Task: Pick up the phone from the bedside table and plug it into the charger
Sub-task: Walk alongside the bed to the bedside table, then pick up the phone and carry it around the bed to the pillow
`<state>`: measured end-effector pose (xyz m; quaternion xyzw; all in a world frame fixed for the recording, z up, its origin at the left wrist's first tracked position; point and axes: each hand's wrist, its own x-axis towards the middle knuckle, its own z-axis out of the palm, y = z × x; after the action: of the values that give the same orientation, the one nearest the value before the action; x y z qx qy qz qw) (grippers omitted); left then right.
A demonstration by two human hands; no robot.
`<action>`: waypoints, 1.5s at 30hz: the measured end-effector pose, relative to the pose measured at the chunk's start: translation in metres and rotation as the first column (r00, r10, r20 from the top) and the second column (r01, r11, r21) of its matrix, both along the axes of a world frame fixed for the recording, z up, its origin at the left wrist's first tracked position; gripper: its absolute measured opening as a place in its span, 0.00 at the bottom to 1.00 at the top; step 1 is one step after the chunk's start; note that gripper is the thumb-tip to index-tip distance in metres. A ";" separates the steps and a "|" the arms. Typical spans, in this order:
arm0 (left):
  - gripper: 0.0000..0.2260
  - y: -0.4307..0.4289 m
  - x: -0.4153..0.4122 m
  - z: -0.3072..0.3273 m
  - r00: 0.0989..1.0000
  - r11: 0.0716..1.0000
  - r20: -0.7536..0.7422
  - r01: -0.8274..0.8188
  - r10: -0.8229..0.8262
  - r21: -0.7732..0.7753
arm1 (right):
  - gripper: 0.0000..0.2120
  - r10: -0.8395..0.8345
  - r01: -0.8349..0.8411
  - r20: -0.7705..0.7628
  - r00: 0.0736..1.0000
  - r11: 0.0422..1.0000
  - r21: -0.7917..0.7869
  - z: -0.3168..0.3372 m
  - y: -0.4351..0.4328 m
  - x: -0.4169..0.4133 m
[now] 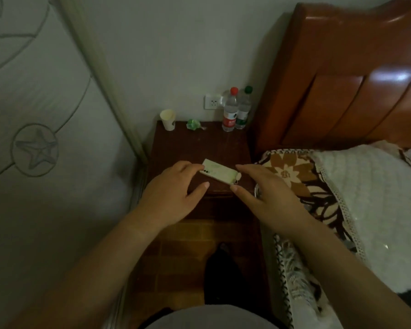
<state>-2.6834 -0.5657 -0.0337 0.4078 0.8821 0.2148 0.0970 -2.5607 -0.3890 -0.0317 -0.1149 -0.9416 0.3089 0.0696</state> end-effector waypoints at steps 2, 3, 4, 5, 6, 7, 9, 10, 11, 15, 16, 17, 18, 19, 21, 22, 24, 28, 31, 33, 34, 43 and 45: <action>0.21 0.025 -0.021 -0.009 1.000 1.000 0.009 -0.023 0.023 -0.013 | 0.24 0.032 -0.032 0.006 0.999 0.999 -0.016 -0.009 0.026 -0.026; 0.21 0.037 -0.032 -0.014 0.999 0.999 0.020 -0.030 0.031 -0.014 | 0.24 0.043 -0.043 0.007 0.999 0.999 -0.026 -0.014 0.038 -0.038; 0.21 0.049 -0.041 -0.020 0.999 0.999 0.036 -0.038 0.039 -0.015 | 0.24 0.051 -0.051 0.009 0.999 0.998 -0.040 -0.019 0.050 -0.049; 0.21 0.060 -0.052 -0.026 0.998 0.999 0.048 -0.048 0.049 -0.019 | 0.24 0.059 -0.059 0.010 0.998 0.997 -0.054 -0.025 0.062 -0.060; 0.21 0.070 -0.061 -0.034 0.996 0.998 0.057 -0.060 0.061 -0.026 | 0.24 0.067 -0.066 0.013 0.998 0.996 -0.065 -0.031 0.072 -0.071; 0.20 0.079 -0.069 -0.042 0.995 0.997 0.068 -0.073 0.075 -0.034 | 0.24 0.077 -0.075 0.020 0.997 0.994 -0.078 -0.038 0.082 -0.081; 0.20 0.093 -0.083 -0.058 0.989 0.994 0.104 -0.103 0.107 -0.039 | 0.25 0.095 -0.091 0.030 0.995 0.990 -0.107 -0.053 0.099 -0.100; 0.20 0.097 -0.089 -0.066 0.984 0.992 0.126 -0.120 0.124 -0.038 | 0.25 0.098 -0.093 0.035 0.995 0.988 -0.120 -0.061 0.106 -0.109; 0.20 0.101 -0.094 -0.074 0.980 0.990 0.143 -0.136 0.139 -0.032 | 0.26 0.099 -0.093 0.042 0.994 0.987 -0.130 -0.071 0.112 -0.118; 0.22 0.113 -0.117 -0.106 0.967 0.983 0.180 -0.180 0.181 -0.024 | 0.30 0.079 -0.064 0.109 0.991 0.988 -0.139 -0.115 0.130 -0.150; 0.22 0.116 -0.123 -0.114 0.965 0.983 0.187 -0.183 0.186 -0.031 | 0.31 0.075 -0.056 0.130 0.989 0.989 -0.139 -0.127 0.133 -0.157; 0.22 0.119 -0.130 -0.123 0.963 0.982 0.193 -0.182 0.187 -0.041 | 0.31 0.071 -0.050 0.149 0.986 0.989 -0.140 -0.139 0.136 -0.163; 0.23 0.121 -0.135 -0.133 0.962 0.982 0.200 -0.178 0.186 -0.055 | 0.32 0.065 -0.041 0.166 0.984 0.989 -0.143 -0.151 0.138 -0.168; 0.23 0.124 -0.141 -0.144 0.960 0.982 0.207 -0.176 0.188 -0.073 | 0.32 0.057 -0.030 0.179 0.982 0.989 -0.147 -0.163 0.140 -0.173; 0.23 0.128 -0.152 -0.167 0.956 0.978 0.215 -0.178 0.198 -0.108 | 0.33 0.041 -0.013 0.190 0.981 0.989 -0.145 -0.188 0.142 -0.181; 0.24 0.130 -0.157 -0.179 0.954 0.976 0.219 -0.180 0.204 -0.124 | 0.33 0.036 -0.011 0.192 0.981 0.991 -0.132 -0.201 0.142 -0.185; 0.24 0.133 -0.165 -0.204 0.949 0.970 0.229 -0.187 0.219 -0.152 | 0.34 0.037 -0.015 0.206 0.978 0.994 -0.104 -0.226 0.140 -0.193; 0.24 0.131 -0.180 -0.260 0.935 0.947 0.239 -0.201 0.262 -0.250 | 0.35 0.058 -0.032 0.225 0.973 0.993 -0.117 -0.278 0.129 -0.206; 0.25 0.122 -0.190 -0.299 0.922 0.921 0.250 -0.205 0.295 -0.331 | 0.36 0.083 -0.050 0.238 0.968 0.989 -0.142 -0.313 0.117 -0.215; 0.25 0.115 -0.194 -0.319 0.923 0.904 0.227 -0.214 0.312 -0.370 | 0.36 0.100 -0.070 0.250 0.963 0.990 -0.125 -0.332 0.110 -0.222; 0.25 0.111 -0.195 -0.328 0.926 0.897 0.207 -0.222 0.317 -0.383 | 0.37 0.107 -0.082 0.252 0.962 0.991 -0.106 -0.340 0.108 -0.226; 0.26 0.090 -0.201 -0.363 0.945 0.910 0.167 -0.209 0.283 -0.359 | 0.43 -0.001 -0.028 0.272 0.962 0.994 0.102 -0.381 0.101 -0.243; 0.26 0.089 -0.200 -0.365 0.946 0.913 0.165 -0.208 0.279 -0.352 | 0.43 -0.030 0.003 0.251 0.967 0.994 0.109 -0.383 0.100 -0.244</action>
<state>-2.8830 -0.4768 -0.3986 0.2470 0.9341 0.1169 0.2296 -2.8051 -0.2888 -0.4146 -0.1572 -0.9571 0.2398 -0.0421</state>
